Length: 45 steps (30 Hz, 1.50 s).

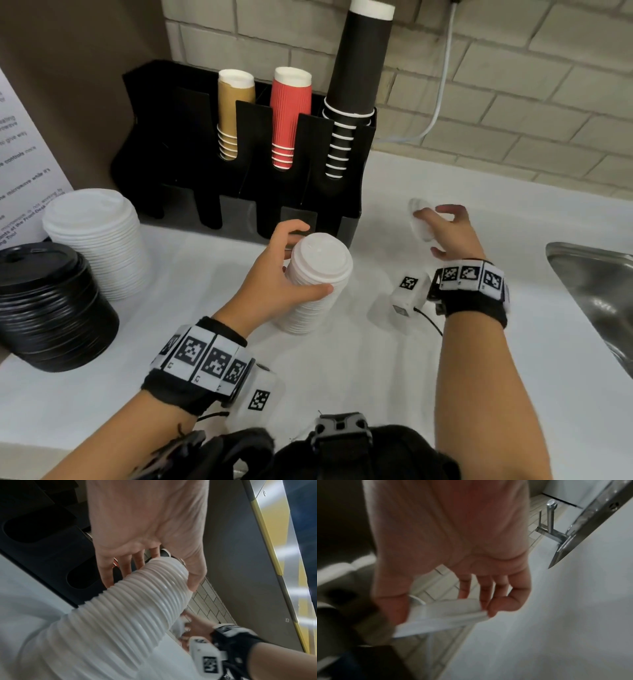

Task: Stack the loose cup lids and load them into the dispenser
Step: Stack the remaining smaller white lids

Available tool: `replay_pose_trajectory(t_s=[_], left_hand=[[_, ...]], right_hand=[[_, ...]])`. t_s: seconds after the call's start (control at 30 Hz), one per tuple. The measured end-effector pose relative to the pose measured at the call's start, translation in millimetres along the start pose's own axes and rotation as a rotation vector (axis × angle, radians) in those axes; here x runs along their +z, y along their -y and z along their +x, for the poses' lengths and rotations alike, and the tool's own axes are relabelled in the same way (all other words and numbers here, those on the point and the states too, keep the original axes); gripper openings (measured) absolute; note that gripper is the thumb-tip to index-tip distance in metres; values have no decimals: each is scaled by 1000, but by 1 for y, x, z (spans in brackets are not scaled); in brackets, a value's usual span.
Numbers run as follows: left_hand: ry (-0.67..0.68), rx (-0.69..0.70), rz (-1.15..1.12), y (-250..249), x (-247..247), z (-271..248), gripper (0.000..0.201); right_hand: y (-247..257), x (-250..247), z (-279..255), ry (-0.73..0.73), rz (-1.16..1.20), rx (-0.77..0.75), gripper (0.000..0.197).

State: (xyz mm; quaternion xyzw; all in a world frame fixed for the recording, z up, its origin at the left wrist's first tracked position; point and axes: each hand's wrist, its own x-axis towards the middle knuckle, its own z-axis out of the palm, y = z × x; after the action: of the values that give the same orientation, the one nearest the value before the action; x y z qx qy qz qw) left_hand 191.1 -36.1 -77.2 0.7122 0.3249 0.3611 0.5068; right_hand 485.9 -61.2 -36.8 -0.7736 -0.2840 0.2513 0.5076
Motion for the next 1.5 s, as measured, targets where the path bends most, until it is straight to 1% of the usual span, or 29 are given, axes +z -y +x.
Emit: replay_pose_trajectory(t_s=[0.03, 0.1, 0.13, 0.2, 0.3, 0.47, 0.63, 0.73, 0.9, 0.97, 1.07, 1.13, 1.2, 1.3, 1.4, 1.47, 1.5], left_hand=[[-7, -10, 1, 1, 0, 0, 79], [-13, -17, -3, 2, 0, 0, 74], [-14, -19, -9, 3, 0, -1, 70], [-15, -28, -23, 4, 0, -2, 66], [-24, -34, -45, 3, 2, -3, 66], [-45, -40, -40, 4, 3, -7, 73], [-49, -62, -42, 3, 3, -8, 72], [-52, -71, -54, 2, 3, -7, 72], [-50, -109, -44, 3, 2, -7, 71], [-18, -162, -26, 4, 0, -7, 71], [120, -340, -49, 2, -5, -6, 74], [198, -431, -100, 3, -5, -6, 77], [223, -477, -149, 5, -3, -6, 75], [219, -504, -183, 6, 3, -3, 73], [171, -494, -162, 7, 12, 5, 78], [134, -481, -155, 8, 18, 13, 78], [115, -477, -155, 8, 21, 16, 82]], right_hand=[[6, 3, -19, 66, 105, -66, 46], [15, 12, -55, 234, 185, -187, 37], [19, 17, -70, 316, 176, -242, 36], [23, 28, -92, 434, 101, -346, 36], [22, 43, -109, 517, -15, -472, 32], [20, 60, -120, 530, -107, -484, 32], [25, 62, -123, 525, -142, -522, 37], [28, 63, -124, 548, -135, -532, 38], [29, 65, -122, 580, -212, -538, 38], [27, 66, -121, 581, -211, -546, 38], [23, 67, -120, 575, -178, -529, 36], [19, 67, -119, 583, -178, -512, 37], [17, 66, -118, 607, -187, -488, 37], [15, 64, -115, 621, -214, -463, 37], [17, 62, -108, 558, -231, -448, 37], [20, 61, -102, 520, -249, -463, 41], [21, 60, -97, 506, -271, -478, 43]])
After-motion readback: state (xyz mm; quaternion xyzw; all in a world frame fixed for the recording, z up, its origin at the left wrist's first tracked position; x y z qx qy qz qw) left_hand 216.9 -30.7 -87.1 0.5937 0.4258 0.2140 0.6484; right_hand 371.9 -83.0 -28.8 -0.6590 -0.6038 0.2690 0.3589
